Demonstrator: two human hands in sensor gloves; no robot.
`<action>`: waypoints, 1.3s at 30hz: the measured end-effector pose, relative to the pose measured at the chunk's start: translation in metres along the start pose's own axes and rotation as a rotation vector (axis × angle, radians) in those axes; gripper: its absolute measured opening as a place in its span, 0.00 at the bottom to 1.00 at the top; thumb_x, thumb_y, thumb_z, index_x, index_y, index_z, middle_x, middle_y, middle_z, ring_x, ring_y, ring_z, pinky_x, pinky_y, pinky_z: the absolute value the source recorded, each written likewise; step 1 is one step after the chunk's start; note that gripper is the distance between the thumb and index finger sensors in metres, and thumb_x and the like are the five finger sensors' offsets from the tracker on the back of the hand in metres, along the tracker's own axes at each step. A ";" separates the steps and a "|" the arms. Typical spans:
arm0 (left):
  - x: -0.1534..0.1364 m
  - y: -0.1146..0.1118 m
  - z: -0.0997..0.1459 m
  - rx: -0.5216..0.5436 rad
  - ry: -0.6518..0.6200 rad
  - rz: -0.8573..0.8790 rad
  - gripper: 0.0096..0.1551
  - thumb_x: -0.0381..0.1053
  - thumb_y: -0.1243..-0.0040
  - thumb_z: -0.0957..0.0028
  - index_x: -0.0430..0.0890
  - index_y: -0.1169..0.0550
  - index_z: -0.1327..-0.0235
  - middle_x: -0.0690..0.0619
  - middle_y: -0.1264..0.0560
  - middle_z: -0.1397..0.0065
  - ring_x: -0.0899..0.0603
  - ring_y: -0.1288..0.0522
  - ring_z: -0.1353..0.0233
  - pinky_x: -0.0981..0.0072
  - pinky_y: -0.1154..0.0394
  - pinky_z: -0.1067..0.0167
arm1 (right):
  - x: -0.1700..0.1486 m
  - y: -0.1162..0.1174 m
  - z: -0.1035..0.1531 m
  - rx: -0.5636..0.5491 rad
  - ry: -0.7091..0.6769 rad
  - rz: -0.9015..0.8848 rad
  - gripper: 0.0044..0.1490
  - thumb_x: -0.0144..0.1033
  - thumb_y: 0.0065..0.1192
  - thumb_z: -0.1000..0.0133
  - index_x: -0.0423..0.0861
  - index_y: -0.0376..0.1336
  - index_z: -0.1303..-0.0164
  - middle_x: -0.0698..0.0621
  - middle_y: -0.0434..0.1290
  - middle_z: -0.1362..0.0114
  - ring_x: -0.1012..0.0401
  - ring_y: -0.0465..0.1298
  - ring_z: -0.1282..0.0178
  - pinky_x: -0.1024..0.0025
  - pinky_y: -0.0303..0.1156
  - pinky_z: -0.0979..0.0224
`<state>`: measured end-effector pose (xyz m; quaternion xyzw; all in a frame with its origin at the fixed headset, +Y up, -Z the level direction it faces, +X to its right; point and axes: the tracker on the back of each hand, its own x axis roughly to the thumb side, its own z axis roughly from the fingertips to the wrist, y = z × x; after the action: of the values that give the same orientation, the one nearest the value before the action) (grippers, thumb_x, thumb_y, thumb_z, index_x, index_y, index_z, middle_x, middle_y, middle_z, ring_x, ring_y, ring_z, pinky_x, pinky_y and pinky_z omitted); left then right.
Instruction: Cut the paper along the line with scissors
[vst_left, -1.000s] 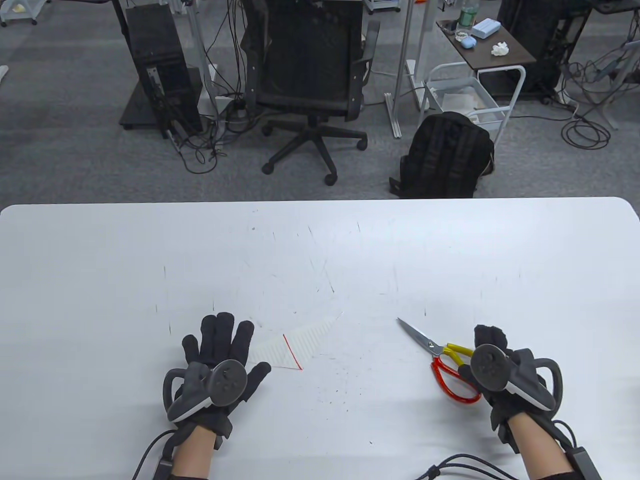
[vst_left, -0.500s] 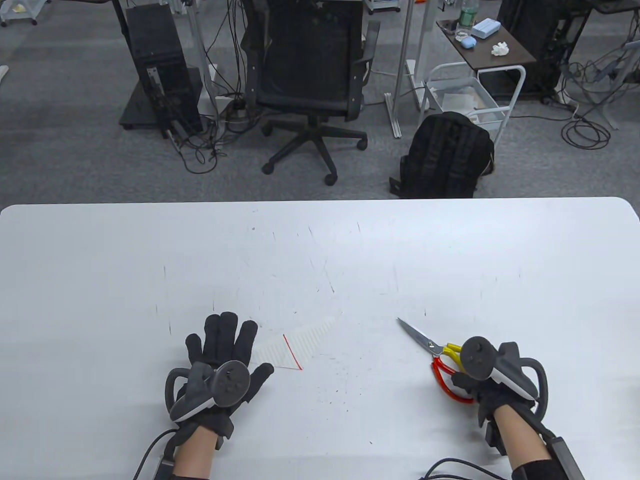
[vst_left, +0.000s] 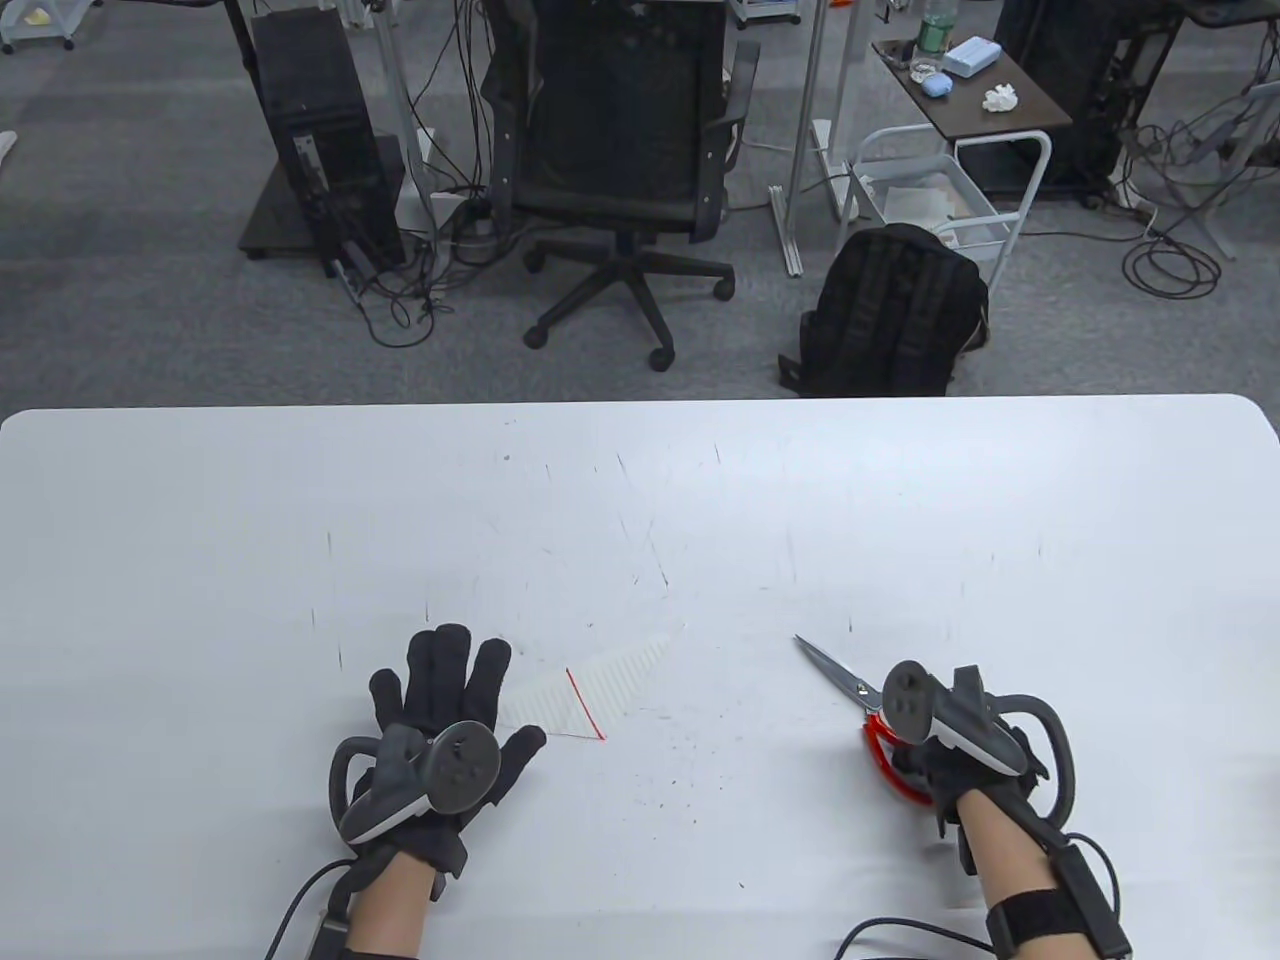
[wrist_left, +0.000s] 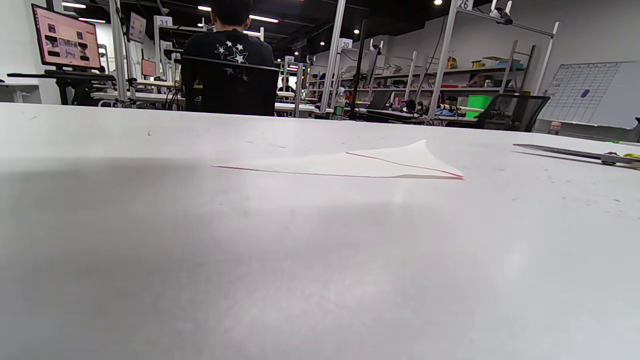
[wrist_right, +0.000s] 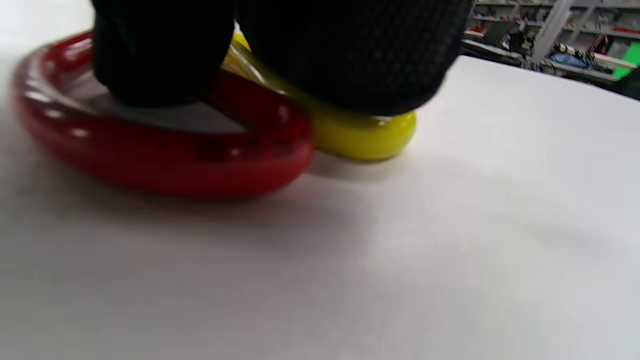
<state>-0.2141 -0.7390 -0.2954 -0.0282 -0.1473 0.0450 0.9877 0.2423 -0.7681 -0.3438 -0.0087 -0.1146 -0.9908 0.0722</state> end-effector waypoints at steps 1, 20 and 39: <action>-0.001 0.000 0.000 0.004 0.004 0.007 0.51 0.74 0.73 0.35 0.50 0.79 0.24 0.37 0.83 0.22 0.26 0.75 0.18 0.18 0.65 0.30 | -0.001 -0.001 -0.001 0.010 -0.009 -0.027 0.40 0.46 0.67 0.52 0.33 0.63 0.36 0.34 0.72 0.41 0.53 0.79 0.54 0.72 0.80 0.53; 0.003 0.002 0.000 0.012 -0.007 0.020 0.51 0.76 0.75 0.36 0.51 0.78 0.23 0.37 0.82 0.21 0.27 0.74 0.17 0.17 0.66 0.30 | -0.008 -0.022 0.031 -0.229 -0.069 -0.215 0.39 0.48 0.63 0.43 0.39 0.57 0.28 0.36 0.70 0.34 0.56 0.81 0.44 0.66 0.77 0.46; 0.004 -0.009 -0.008 -0.065 0.067 0.040 0.56 0.77 0.68 0.38 0.45 0.68 0.15 0.34 0.74 0.16 0.22 0.68 0.17 0.15 0.52 0.30 | -0.002 -0.019 0.037 -0.220 -0.271 -0.953 0.42 0.66 0.51 0.41 0.39 0.59 0.38 0.47 0.76 0.51 0.66 0.78 0.66 0.77 0.68 0.63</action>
<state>-0.2076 -0.7482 -0.3011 -0.0645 -0.1151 0.0591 0.9895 0.2412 -0.7406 -0.3122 -0.0914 -0.0091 -0.9099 -0.4046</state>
